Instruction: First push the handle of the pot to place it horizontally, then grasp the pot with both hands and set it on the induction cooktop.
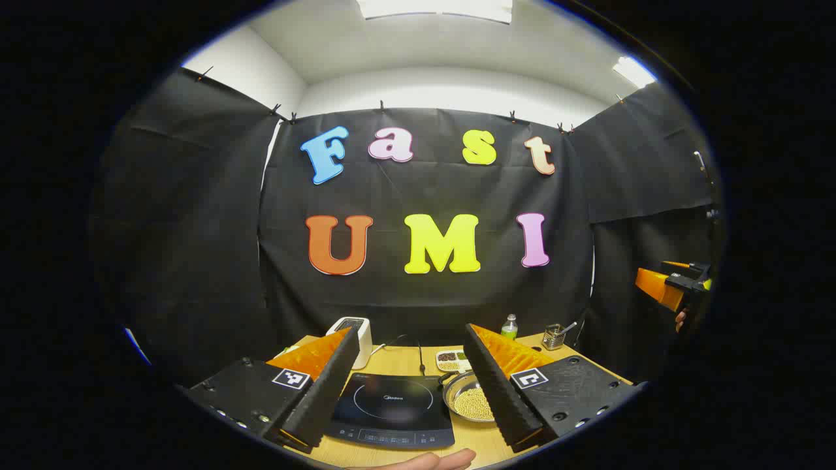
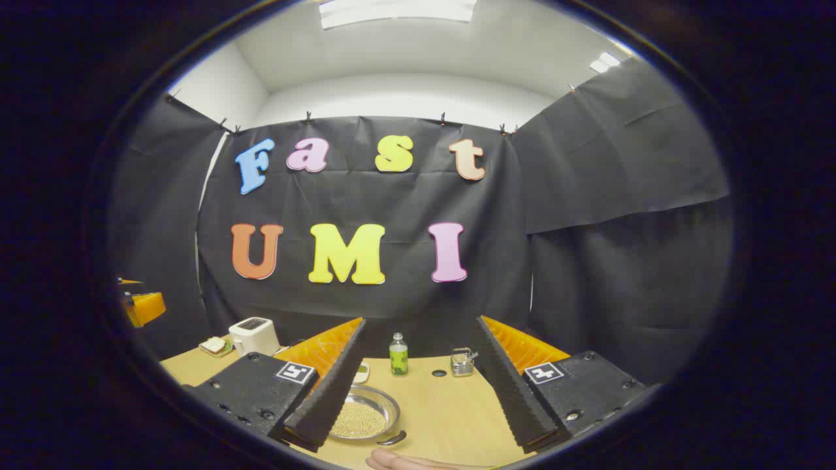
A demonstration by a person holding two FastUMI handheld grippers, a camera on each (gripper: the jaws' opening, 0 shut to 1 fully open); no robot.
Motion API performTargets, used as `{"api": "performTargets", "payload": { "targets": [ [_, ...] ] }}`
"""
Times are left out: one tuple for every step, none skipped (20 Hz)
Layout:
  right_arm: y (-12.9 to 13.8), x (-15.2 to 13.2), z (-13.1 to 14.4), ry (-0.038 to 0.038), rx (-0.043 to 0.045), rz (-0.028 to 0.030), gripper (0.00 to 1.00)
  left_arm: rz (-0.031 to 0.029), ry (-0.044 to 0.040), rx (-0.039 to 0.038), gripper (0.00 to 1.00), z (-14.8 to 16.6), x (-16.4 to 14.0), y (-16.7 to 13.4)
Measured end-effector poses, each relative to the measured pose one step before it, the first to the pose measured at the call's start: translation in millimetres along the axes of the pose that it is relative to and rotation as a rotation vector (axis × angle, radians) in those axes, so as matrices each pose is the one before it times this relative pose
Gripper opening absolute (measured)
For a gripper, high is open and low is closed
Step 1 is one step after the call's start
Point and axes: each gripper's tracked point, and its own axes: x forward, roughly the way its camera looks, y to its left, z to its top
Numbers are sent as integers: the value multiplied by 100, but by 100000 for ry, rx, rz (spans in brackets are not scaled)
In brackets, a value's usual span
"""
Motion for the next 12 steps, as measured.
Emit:
{"api": "performTargets", "payload": {
  "targets": [
    [-22,52,66,-201,411,192,100,151,-1221,1089,95,379,-2,195],
    [-137,30,-17,-52,-149,5,100,608,-522,678,96,61,119,369],
    [-68,21,-1,-466,-262,25,100,18,51,144,96,14,-25,74],
    [-98,-91,239,-776,-96,71,100,-655,-284,-523,96,46,-151,-113],
    [-23,-51,110,-863,89,220,100,-866,-645,-1153,96,266,-27,-195],
    [69,-100,18,-474,402,770,100,-806,-646,-1161,96,88,139,-167],
    [197,-50,-212,-89,682,771,100,-671,-113,-804,96,21,10,-129],
    [-142,-78,-43,-599,509,-321,100,-803,275,-112,95,-69,-54,-102],
    [-478,92,132,-1026,360,-1402,100,-97,231,552,96,-30,-48,40],
    [-342,-50,124,-779,-67,-1173,100,718,196,604,96,-120,-108,392],
    [-68,-101,-5,-702,-63,-481,100,490,503,115,96,-192,13,342],
    [-51,1,56,-199,-112,-387,100,-257,887,-182,96,-198,74,-312]
  ]
}}
